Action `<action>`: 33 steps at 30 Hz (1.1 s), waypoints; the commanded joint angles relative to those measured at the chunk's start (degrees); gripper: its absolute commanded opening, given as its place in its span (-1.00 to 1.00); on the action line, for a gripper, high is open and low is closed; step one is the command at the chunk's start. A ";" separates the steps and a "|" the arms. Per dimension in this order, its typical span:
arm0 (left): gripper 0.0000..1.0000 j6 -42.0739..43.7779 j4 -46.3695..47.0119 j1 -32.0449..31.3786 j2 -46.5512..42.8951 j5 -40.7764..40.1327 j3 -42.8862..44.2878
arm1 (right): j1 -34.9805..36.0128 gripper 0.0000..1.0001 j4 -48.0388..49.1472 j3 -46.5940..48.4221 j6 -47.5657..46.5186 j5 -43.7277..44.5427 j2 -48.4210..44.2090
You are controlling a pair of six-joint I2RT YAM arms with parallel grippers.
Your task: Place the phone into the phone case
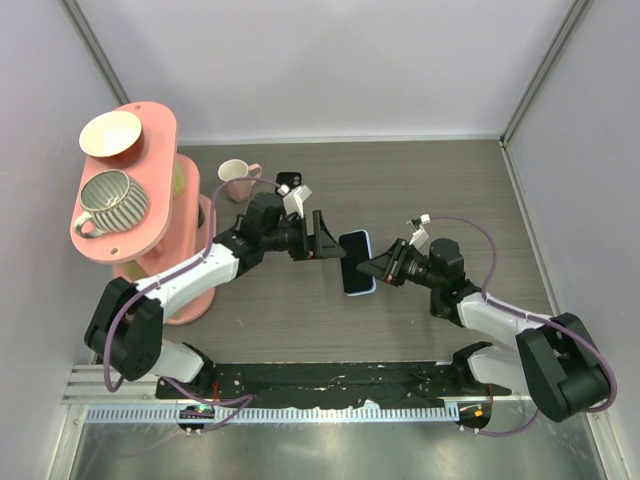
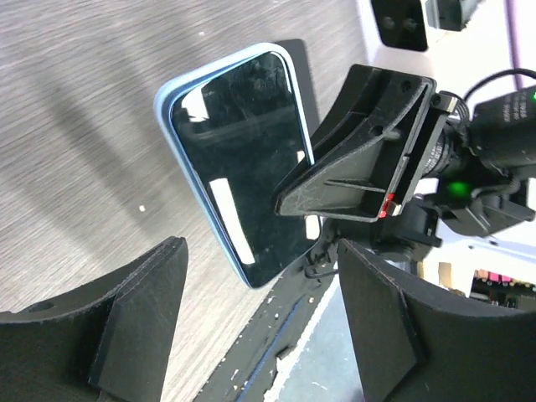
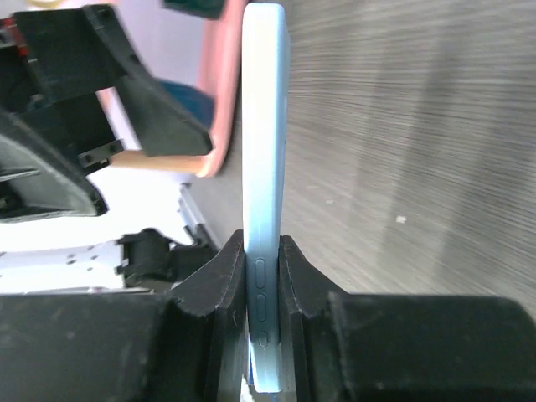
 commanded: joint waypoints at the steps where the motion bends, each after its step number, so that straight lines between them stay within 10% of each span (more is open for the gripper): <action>1: 0.54 0.92 2.79 0.18 -3.63 5.03 -0.82 | -0.36 -0.99 15.32 -0.20 7.22 -11.04 -4.42; 15: 0.37 -15.85 34.16 0.27 -4.08 13.56 -10.94 | -0.36 -0.98 62.52 -6.18 34.29 -17.65 10.59; 33: -1.00 -23.17 46.74 0.27 1.55 14.88 -14.55 | -0.36 -0.68 63.59 -7.15 33.52 -17.03 14.74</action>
